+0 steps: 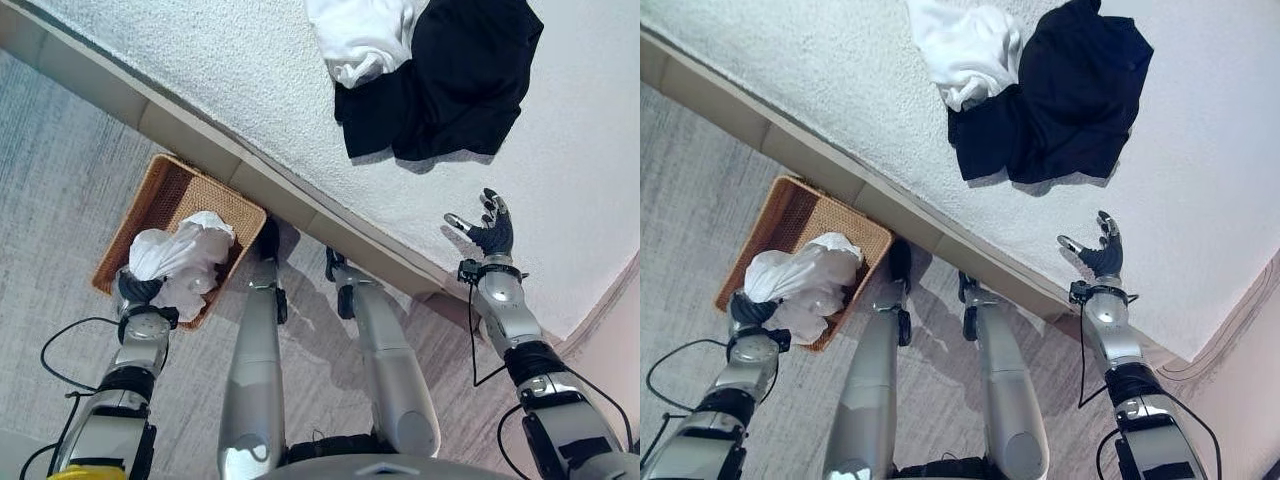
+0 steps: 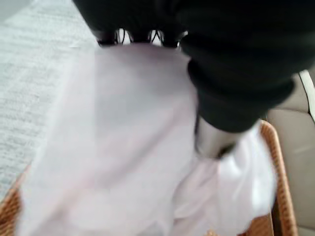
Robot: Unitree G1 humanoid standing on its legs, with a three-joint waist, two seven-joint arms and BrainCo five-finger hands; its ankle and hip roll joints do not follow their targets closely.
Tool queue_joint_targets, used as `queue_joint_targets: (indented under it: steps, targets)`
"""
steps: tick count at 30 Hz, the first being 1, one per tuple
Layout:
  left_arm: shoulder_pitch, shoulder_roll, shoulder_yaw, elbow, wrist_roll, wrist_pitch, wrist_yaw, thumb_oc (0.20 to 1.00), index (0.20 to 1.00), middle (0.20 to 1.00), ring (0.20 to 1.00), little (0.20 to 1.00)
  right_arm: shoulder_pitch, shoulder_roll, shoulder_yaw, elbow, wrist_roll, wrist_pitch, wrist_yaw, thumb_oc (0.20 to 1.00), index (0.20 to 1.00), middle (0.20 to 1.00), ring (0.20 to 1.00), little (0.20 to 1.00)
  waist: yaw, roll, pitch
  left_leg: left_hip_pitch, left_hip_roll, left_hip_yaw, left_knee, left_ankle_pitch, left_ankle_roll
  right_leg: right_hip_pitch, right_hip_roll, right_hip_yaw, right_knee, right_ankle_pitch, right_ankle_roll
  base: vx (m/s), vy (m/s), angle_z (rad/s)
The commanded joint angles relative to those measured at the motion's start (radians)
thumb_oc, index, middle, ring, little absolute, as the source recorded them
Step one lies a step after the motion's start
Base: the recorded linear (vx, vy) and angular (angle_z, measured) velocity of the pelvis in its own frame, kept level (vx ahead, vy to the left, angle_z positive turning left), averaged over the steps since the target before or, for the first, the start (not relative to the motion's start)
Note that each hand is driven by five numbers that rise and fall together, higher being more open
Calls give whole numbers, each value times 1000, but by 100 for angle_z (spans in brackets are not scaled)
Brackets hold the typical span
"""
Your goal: Pick up clothes into the bucket
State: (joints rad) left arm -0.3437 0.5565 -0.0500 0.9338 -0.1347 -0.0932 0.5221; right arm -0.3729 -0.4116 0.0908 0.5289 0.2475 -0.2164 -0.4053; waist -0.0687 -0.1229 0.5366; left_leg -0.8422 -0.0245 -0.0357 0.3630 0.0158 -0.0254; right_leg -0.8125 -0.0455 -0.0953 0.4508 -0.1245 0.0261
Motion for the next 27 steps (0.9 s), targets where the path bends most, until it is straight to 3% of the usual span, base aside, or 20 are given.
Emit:
queue_joint_targets:
  steps: [1, 8, 15, 18, 19, 21, 24, 27]
  targets:
    - [27, 37, 66, -12, 22, 13, 78, 1000, 1000, 1000, 1000, 1000, 64, -47, -42, -124, -13, -68, -62, 1000, 1000, 1000, 1000, 1000, -15, 7, -17, -2, 23, -21, 149, -115, -5, 41, -95, 11, -81, 95, 102, 0, 0, 0]
    - [69, 31, 105, -78, 56, 22, 122, 1000, 1000, 1000, 1000, 1000, 73, -64, -98, -254, -74, -91, -129, 1000, 1000, 1000, 1000, 1000, -10, 24, -17, 32, 17, -23, 120, -108, -7, 60, -99, 16, -84, 89, 98, 0, 0, 0]
    - [114, -6, 118, -176, 49, 7, 129, 1000, 1000, 1000, 1000, 1000, 38, -109, -133, -285, -150, -62, -171, 1000, 1000, 1000, 1000, 1000, 4, 52, -17, 54, 5, -26, 98, -101, -8, 70, -105, 18, -68, 75, 93, 0, 0, 0]
    - [141, -47, 116, -275, 0, -33, 110, 1000, 1000, 1000, 1000, 1000, -7, -140, -137, -263, -164, -40, -180, 1000, 1000, 1000, 1000, 1000, 17, 73, -17, 67, 0, -29, 73, -90, -12, 73, -110, 15, -66, 72, 92, -1, -33, 6]
    - [147, -60, 113, -304, -58, -72, 75, 1000, 1000, 1000, 1000, 1000, -27, -155, -132, -251, -166, -28, -175, 1000, 1000, 1000, 1000, 1000, 23, 79, -17, 72, -1, -32, 62, -83, -12, 75, -111, 12, -65, 71, 92, -4, -39, 8]
    - [158, -103, 84, -305, -231, -134, -33, 1000, 1000, 1000, 1000, 1000, -109, -215, -103, -167, -155, 8, -149, 1000, 1000, 1000, 1000, 1000, 43, 99, -17, 88, -9, -41, 33, -67, -16, 83, -116, 7, -64, 68, 89, -7, -75, 11]
    - [158, -131, 47, -299, -278, -146, -65, 1000, 1000, 1000, 1000, 1000, -201, -258, -55, -52, -131, 33, -131, 1000, 1000, 1000, 1000, 1000, 55, 114, -17, 97, -11, -47, 13, -56, -20, 85, -119, 2, -59, 64, 86, -11, -70, 13]
    - [171, -188, -75, -347, -343, -154, -148, 1000, 1000, 1000, 1000, 1000, -413, -332, 60, 197, -84, 90, -91, 1000, 1000, 1000, 1000, 1000, 82, 142, -17, 108, -17, -60, -27, -31, -28, 81, -126, -10, -44, 56, 81, -9, -68, 14]
